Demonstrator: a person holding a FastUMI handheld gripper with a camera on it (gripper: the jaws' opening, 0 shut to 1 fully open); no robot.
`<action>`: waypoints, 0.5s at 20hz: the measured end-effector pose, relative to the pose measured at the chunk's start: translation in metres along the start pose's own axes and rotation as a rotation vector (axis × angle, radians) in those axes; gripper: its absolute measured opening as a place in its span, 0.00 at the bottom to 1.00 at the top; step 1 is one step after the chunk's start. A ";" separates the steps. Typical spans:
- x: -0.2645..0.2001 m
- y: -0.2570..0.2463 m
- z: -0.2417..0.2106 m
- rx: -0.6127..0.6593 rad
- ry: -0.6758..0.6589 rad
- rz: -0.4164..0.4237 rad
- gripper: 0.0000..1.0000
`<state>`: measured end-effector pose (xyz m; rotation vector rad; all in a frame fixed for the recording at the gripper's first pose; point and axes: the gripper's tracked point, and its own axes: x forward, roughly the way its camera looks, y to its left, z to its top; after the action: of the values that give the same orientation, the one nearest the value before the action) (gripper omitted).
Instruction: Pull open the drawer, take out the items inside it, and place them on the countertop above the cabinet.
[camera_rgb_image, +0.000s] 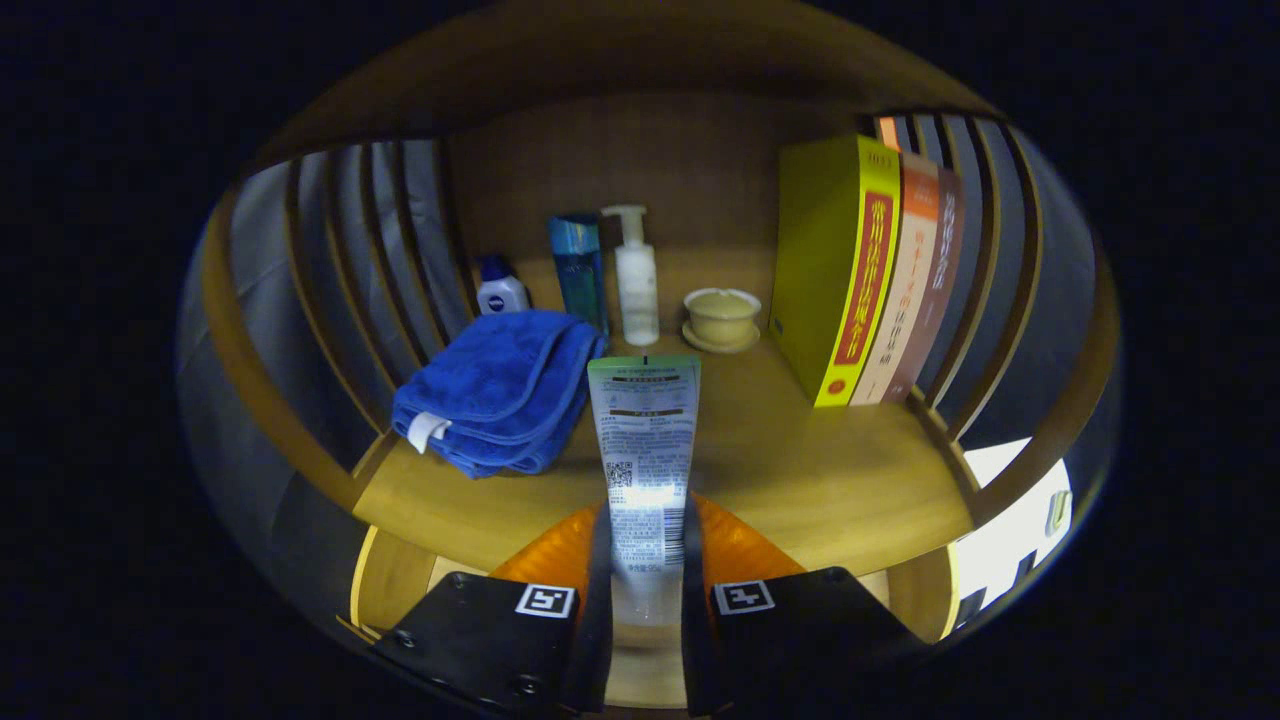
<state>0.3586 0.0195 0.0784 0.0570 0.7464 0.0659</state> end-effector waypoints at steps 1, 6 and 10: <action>0.007 -0.003 -0.002 0.004 0.008 -0.006 0.37; 0.023 -0.002 0.000 -0.025 0.000 -0.028 0.37; 0.031 0.002 0.004 -0.075 -0.014 -0.060 0.38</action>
<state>0.3838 0.0234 0.0610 -0.0360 0.7306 0.0361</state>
